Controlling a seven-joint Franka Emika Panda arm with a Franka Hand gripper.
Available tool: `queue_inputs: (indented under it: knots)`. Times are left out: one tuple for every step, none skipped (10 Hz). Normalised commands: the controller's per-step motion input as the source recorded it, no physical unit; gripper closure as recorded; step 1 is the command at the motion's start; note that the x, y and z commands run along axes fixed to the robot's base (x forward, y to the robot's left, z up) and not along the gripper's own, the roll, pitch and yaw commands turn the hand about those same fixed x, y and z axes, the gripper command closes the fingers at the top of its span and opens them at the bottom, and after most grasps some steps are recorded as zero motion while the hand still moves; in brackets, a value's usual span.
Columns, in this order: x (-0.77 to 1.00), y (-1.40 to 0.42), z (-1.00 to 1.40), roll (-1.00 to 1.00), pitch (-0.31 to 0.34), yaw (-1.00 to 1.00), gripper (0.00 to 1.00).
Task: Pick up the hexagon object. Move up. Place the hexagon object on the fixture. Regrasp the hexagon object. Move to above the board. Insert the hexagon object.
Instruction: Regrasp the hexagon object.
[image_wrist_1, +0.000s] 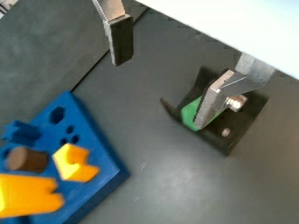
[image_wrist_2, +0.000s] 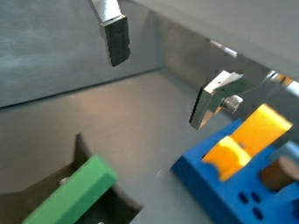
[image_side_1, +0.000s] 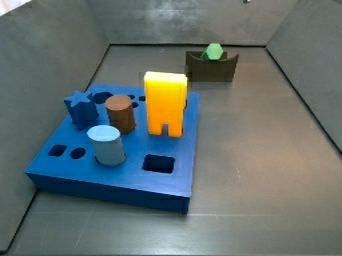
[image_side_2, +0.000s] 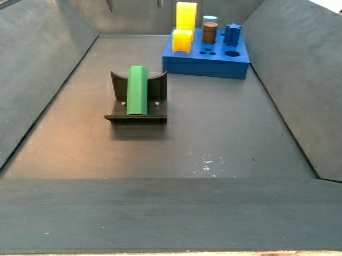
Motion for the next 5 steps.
queue_inputs:
  knots:
    - [-0.03,-0.03,0.02,1.0,0.013,0.03,0.0]
    - [-0.04,-0.03,0.02,1.0,0.01,0.03,0.0]
    - [-0.04,-0.02,0.0,1.0,0.0,0.03,0.0]
    - [-0.03,-0.02,-0.01,1.0,-0.004,0.04,0.0]
    - [-0.03,-0.02,0.0,1.0,-0.011,0.04,0.0]
